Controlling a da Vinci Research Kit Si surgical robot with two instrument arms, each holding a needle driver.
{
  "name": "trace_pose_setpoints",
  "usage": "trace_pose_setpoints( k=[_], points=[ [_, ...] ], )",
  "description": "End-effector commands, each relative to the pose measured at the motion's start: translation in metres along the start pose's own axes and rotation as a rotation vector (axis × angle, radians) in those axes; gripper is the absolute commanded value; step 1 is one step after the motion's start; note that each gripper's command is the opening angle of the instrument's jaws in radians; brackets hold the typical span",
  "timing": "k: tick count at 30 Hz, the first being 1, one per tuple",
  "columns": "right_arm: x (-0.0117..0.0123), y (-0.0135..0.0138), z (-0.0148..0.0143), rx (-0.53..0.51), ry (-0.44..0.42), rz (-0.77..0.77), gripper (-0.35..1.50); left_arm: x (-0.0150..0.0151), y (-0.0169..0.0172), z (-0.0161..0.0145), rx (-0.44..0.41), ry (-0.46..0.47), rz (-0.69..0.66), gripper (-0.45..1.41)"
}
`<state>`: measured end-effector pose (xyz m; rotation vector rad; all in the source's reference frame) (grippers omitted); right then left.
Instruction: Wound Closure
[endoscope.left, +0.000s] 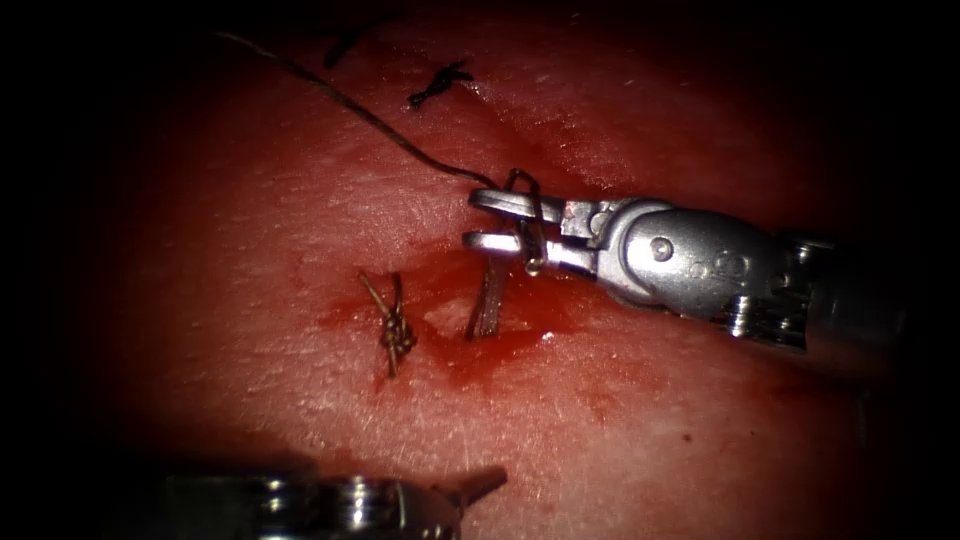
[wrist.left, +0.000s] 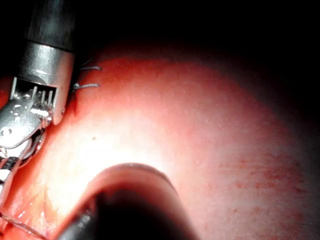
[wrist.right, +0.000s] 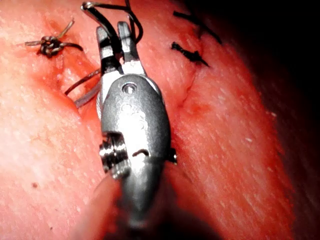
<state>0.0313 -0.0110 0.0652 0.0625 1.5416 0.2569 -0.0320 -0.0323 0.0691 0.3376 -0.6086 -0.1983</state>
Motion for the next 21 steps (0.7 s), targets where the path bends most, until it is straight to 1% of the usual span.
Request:
trace_pose_setpoints(
  k=[1,8,10,11,12,15,17,18,19,21],
  points=[
    [-0.0002,0.0002,0.0011,-0.001,0.002,0.023,-0.35,-0.0001,0.0003,0.0007,0.0,0.0,-0.002,0.51],
    [-0.0004,0.0008,0.0012,0.003,-0.006,0.106,-0.35,0.0012,0.0013,0.0007,0.007,-0.003,-0.017,0.51],
    [-0.0006,0.0008,0.0012,0.033,-0.044,0.124,-0.35,0.002,0.0014,0.0006,0.009,-0.003,-0.021,0.51],
    [-0.0006,0.0008,0.0012,0.033,-0.044,0.124,-0.35,0.002,0.0014,0.0006,0.009,-0.003,-0.021,0.51],
    [-0.0008,0.0007,0.0011,0.054,-0.057,0.139,-0.35,0.0024,0.0014,0.0005,0.01,-0.004,-0.017,0.49],
    [-0.0008,0.0008,0.0011,0.057,-0.058,0.174,-0.35,0.0026,0.0014,0.0006,0.009,-0.003,-0.015,0.44],
    [-0.0009,0.0011,0.0011,0.056,-0.062,0.245,-0.35,0.0029,0.0013,0.0015,0.015,-0.013,-0.013,0.41],
    [-0.0009,0.0011,0.0011,0.056,-0.062,0.245,-0.35,0.0029,0.0013,0.0015,0.015,-0.013,-0.013,0.41],
    [-0.0009,0.0012,0.0011,0.054,-0.067,0.317,-0.35,0.0031,0.0012,0.0022,0.029,-0.031,-0.016,0.41],
    [-0.0009,0.0014,0.0011,0.054,-0.073,0.37,-0.35,0.0034,0.0013,0.0027,0.037,-0.045,-0.022,0.41]
  ],
)
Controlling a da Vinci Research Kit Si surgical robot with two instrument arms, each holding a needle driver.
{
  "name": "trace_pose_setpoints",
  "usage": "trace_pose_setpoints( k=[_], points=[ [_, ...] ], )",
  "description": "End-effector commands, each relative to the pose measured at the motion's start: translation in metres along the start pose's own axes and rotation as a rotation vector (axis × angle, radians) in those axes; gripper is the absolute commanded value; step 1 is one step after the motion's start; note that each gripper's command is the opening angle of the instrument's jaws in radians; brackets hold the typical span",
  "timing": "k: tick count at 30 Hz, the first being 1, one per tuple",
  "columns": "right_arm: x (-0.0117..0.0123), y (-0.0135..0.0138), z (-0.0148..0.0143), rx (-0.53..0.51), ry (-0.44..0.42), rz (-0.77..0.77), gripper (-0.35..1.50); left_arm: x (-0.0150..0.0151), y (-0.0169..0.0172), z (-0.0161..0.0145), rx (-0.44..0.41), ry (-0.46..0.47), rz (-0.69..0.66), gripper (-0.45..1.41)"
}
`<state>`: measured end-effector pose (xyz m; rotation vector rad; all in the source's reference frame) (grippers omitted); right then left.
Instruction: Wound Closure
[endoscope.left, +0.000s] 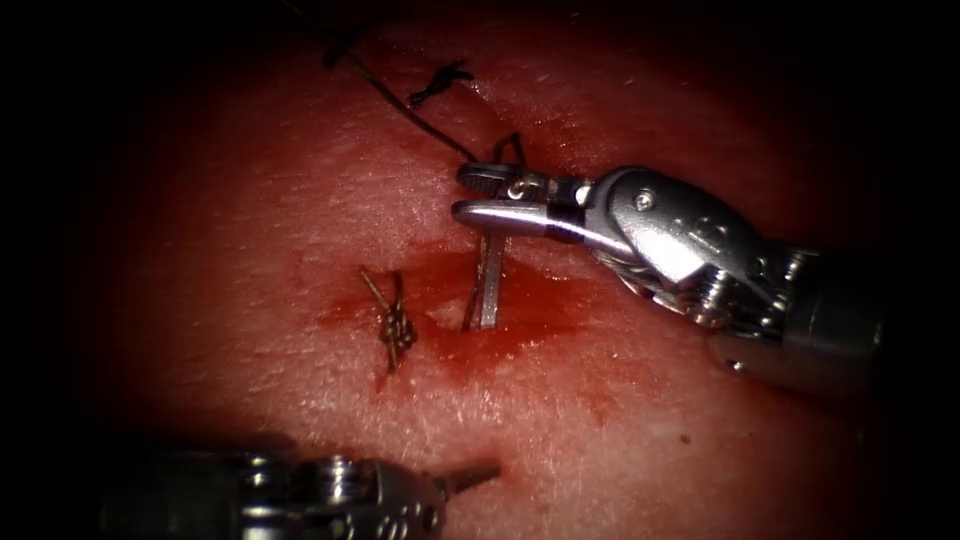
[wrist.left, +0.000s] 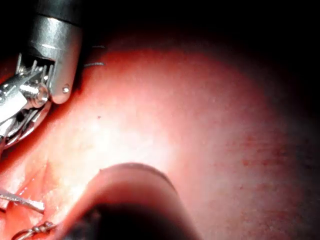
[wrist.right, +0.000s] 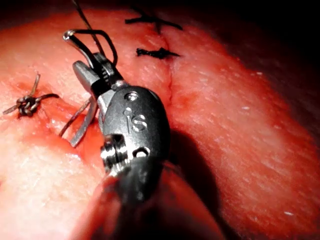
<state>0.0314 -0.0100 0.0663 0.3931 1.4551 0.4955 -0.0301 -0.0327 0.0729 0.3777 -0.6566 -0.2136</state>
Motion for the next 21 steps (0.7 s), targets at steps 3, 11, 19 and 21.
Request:
trace_pose_setpoints(
  k=[3,11,19,21],
  points=[
    [0.0,0.0006,0.0009,0.002,-0.003,0.087,-0.35,0.0004,0.0003,0.0009,0.007,-0.001,-0.005,0.39],
    [-0.0005,0.0011,0.001,0.004,-0.02,0.287,-0.35,0.0018,0.001,0.0007,0.022,-0.008,-0.016,0.36],
    [-0.0008,0.0015,0.0012,0.003,-0.025,0.432,-0.35,0.0024,0.0014,0.001,0.021,-0.011,-0.024,0.36],
    [-0.0007,0.0015,0.0013,0.005,-0.025,0.456,-0.35,0.0027,0.0016,0.0011,0.018,-0.009,-0.026,0.36]
  ],
)
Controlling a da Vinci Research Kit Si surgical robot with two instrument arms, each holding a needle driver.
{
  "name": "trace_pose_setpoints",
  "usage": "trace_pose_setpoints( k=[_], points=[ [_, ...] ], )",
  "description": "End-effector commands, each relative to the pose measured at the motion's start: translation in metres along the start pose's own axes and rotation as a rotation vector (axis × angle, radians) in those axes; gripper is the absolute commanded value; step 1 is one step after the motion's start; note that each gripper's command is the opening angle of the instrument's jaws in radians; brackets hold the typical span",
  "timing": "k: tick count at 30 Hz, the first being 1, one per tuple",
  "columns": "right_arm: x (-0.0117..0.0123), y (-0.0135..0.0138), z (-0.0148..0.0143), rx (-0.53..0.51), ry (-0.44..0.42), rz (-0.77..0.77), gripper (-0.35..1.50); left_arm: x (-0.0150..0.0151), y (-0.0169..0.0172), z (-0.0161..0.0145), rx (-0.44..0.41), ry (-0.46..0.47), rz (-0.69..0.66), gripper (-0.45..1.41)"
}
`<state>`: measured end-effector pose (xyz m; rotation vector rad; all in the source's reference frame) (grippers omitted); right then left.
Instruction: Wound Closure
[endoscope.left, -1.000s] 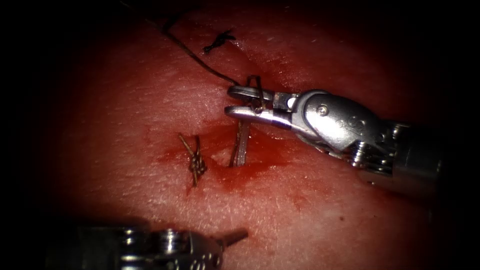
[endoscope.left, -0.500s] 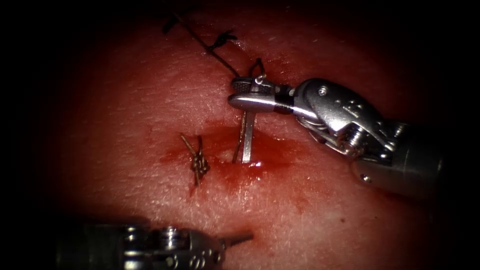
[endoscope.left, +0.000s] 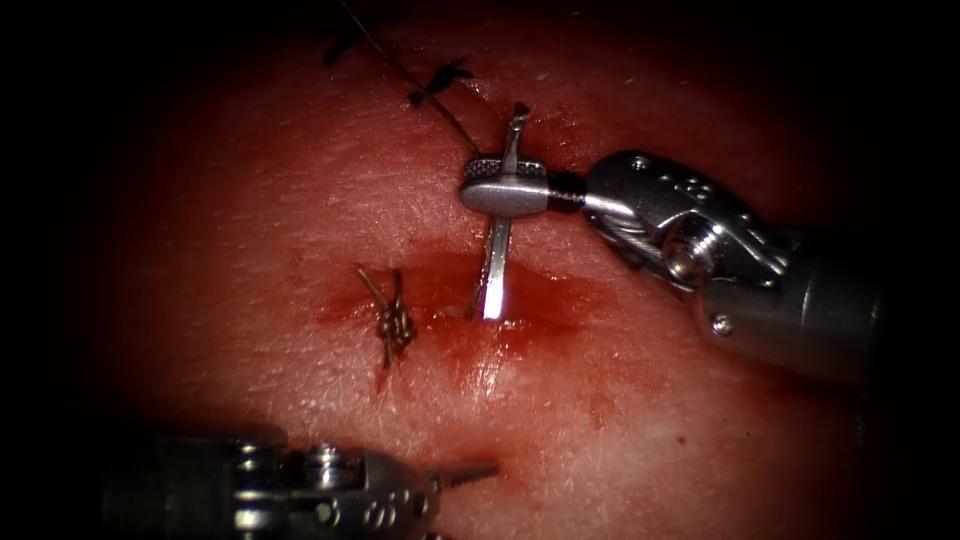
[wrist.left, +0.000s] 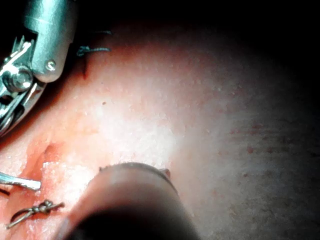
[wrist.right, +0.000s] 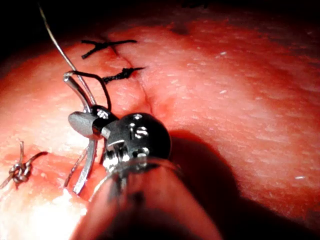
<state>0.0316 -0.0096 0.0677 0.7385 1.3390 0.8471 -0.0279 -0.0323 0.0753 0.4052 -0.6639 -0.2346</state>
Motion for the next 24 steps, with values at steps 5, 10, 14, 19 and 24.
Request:
trace_pose_setpoints(
  k=[5,10,14,19,24],
  points=[
    [0.001,0.0008,0.0009,0.003,0.003,0.003,-0.35,0.0006,0.0005,0.001,-0.005,0.002,0.004,0.36],
    [0.0016,0.0017,0.001,0.001,0.005,0.005,-0.35,0.0009,0.0006,0.0013,-0.006,0.003,0.001,0.36],
    [0.002,0.0022,0.0011,-0.003,0.01,0.005,-0.35,0.001,0.0007,0.0013,-0.005,0.002,0.003,0.36],
    [0.0018,0.0022,0.0012,-0.004,0.01,0.003,-0.35,0.0011,0.0009,0.0013,-0.004,0.002,0.004,0.36],
    [0.0015,0.0019,0.0013,0.014,0.004,0.061,-0.35,0.0013,0.0012,0.0013,-0.006,0.003,0.001,0.36]
  ],
)
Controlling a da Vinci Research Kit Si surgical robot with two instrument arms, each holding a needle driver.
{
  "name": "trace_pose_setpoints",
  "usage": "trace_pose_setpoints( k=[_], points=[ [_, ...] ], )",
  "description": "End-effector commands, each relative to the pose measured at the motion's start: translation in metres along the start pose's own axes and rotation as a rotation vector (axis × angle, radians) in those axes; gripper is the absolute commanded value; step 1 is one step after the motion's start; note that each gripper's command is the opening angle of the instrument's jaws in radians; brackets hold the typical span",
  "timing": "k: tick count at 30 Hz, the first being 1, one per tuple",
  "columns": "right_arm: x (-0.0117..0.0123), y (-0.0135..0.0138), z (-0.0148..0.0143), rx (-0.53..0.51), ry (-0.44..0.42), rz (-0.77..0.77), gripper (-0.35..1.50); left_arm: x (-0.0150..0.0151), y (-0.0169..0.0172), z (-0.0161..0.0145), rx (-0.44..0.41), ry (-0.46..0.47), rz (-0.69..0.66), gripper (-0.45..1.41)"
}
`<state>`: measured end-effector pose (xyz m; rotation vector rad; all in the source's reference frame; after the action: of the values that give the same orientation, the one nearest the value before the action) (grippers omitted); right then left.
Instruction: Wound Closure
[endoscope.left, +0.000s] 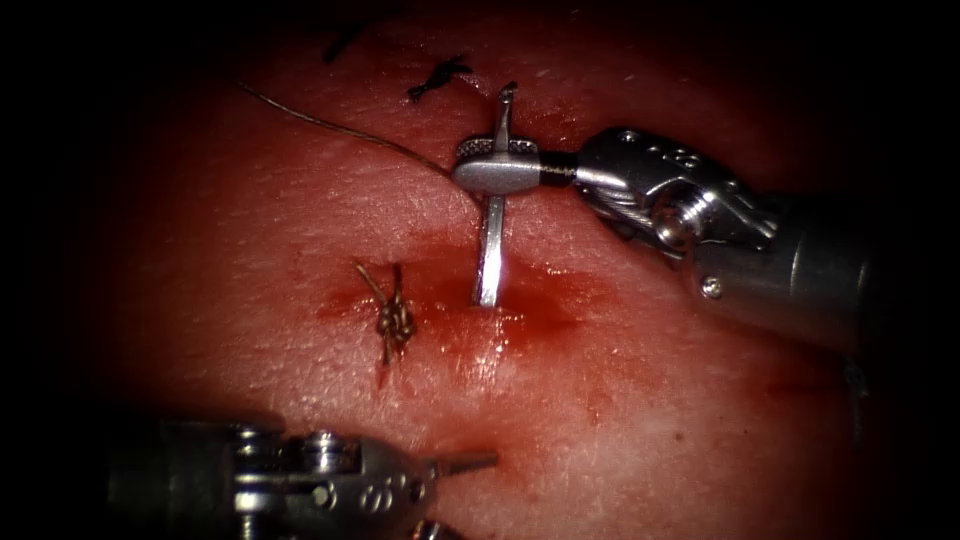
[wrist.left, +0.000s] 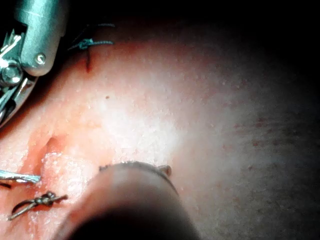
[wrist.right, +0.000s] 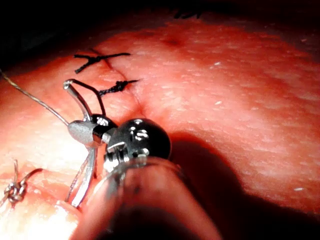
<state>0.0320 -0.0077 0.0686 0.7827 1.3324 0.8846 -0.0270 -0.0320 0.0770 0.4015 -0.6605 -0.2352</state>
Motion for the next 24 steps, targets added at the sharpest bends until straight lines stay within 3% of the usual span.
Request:
trace_pose_setpoints(
  k=[1,16,24],
  points=[
    [0.0003,0.0001,0.0008,0.011,-0.003,0.026,-0.35,-0.0001,0.0002,0.0007,-0.004,0.001,-0.004,0.36],
    [-0.0023,-0.0018,0.0016,0.181,-0.07,0.341,-0.35,0.0008,0.001,0.0001,-0.02,0.007,0.001,0.36],
    [-0.0044,-0.0039,0.0021,0.223,-0.105,0.453,-0.35,0.0009,0.001,0.0,-0.019,0.007,0.002,0.36]
  ],
)
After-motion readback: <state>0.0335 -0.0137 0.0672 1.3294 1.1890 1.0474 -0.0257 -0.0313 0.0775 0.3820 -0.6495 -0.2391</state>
